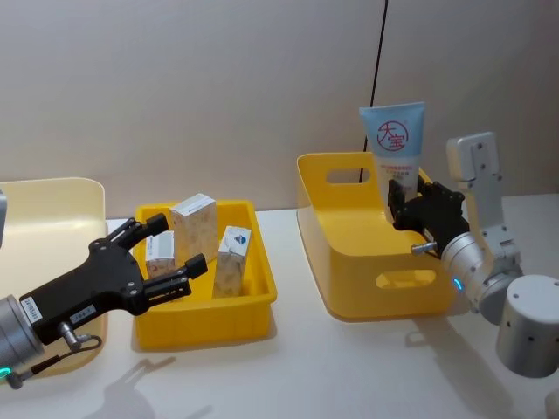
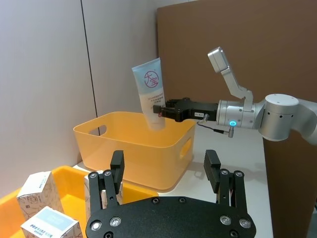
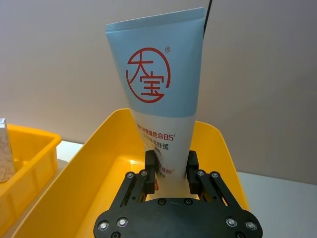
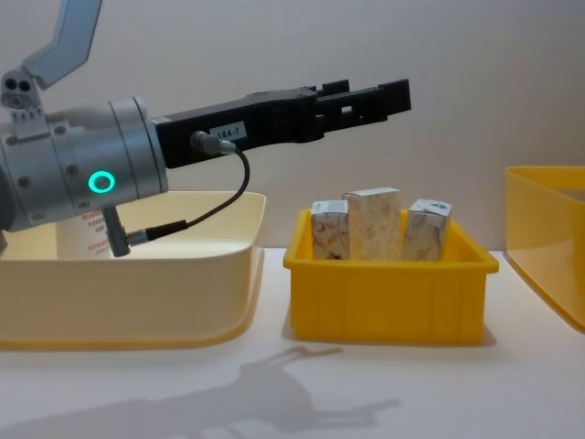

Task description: Bimanual collaborative sorting of washing and personal care products

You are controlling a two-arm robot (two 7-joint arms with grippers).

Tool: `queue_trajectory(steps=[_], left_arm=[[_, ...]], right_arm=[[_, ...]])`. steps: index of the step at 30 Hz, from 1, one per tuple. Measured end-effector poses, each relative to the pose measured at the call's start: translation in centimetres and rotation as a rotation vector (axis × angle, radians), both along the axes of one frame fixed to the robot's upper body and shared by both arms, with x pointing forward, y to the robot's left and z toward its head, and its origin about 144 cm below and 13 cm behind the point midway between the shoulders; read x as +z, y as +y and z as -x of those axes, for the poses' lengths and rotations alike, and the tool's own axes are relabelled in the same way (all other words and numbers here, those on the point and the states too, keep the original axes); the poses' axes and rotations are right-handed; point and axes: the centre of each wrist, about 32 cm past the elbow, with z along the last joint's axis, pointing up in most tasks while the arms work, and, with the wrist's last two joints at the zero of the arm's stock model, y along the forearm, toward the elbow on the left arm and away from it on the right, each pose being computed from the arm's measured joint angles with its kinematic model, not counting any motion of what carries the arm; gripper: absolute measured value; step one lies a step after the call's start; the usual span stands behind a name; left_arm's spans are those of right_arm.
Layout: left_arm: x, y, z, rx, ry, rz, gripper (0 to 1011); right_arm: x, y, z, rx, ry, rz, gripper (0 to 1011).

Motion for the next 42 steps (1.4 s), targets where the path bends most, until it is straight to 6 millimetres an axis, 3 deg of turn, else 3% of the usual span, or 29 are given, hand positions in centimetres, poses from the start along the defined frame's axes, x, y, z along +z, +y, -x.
queue_trajectory(steps=[10, 15, 17, 30, 33, 42], left_arm=[[0.00, 0.00, 0.00, 0.000, 0.000, 0.000, 1002], [0.00, 0.00, 0.00, 0.000, 0.000, 0.000, 1002], [0.00, 0.00, 0.00, 0.000, 0.000, 0.000, 1002], [0.00, 0.00, 0.00, 0.000, 0.000, 0.000, 1002], [0.00, 0.00, 0.00, 0.000, 0.000, 0.000, 1002], [0.00, 0.00, 0.00, 0.000, 0.000, 0.000, 1002]], right_arm=[[-0.24, 0.47, -0.14, 0.000, 0.028, -0.011, 358], [-0.30, 0.59, -0.17, 0.000, 0.035, -0.013, 448], [-0.32, 0.63, -0.18, 0.000, 0.038, -0.014, 560], [-0.42, 0.81, -0.21, 0.001, 0.047, -0.017, 949], [-0.43, 0.82, -0.21, 0.001, 0.048, -0.018, 1001], [-0.47, 0.83, -0.18, 0.007, 0.046, -0.019, 1001]])
